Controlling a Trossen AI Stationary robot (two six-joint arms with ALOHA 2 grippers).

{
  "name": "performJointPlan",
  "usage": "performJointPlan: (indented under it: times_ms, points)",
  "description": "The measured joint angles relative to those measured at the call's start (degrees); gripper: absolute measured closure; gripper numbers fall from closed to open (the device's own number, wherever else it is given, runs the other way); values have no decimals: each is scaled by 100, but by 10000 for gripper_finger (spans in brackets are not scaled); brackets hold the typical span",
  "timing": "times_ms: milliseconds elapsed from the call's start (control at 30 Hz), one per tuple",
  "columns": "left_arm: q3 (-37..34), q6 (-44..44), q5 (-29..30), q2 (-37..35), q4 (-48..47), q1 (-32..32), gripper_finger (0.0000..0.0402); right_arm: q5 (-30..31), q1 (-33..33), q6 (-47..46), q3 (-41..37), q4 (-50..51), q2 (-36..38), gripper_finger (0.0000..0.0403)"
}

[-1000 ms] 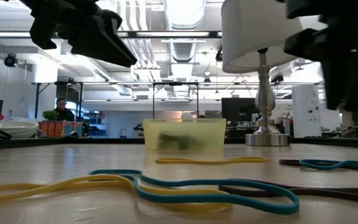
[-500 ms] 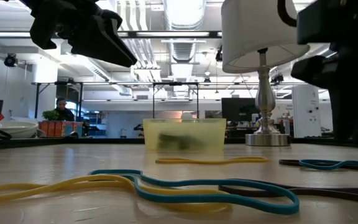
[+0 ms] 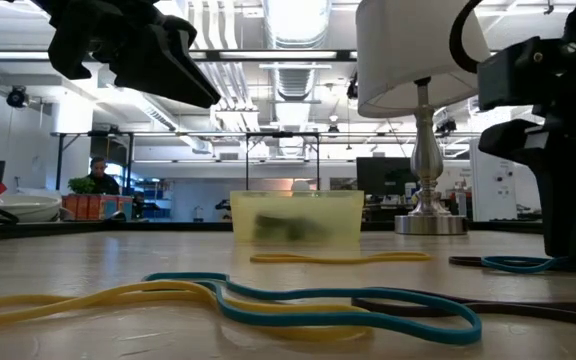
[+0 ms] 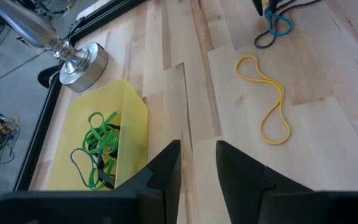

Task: Pick and place rubber bands into bin
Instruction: Put the blue rubber band into the yellow bin

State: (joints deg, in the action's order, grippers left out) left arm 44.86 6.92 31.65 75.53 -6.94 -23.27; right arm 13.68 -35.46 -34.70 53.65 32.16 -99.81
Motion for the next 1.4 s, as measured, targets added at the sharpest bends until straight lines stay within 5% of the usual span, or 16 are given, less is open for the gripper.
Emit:
performJointPlan:
  times_ms: [267,500,833,1100,1400]
  points:
    - [0,0,1,0,0,0,317,-3,0,-96,-52,-30,-7,340]
    - [-2,0,1,0,0,0,317,-49,0,62,-63,-46,-7,391]
    - [-4,0,1,0,0,0,317,-7,0,236,187,604,-4,395]
    - [-7,0,3,0,-2,2,317,792,-1,430,1024,1755,0,395]
    - [-7,2,3,0,-2,2,317,2726,-2,1801,1807,1843,0,395]
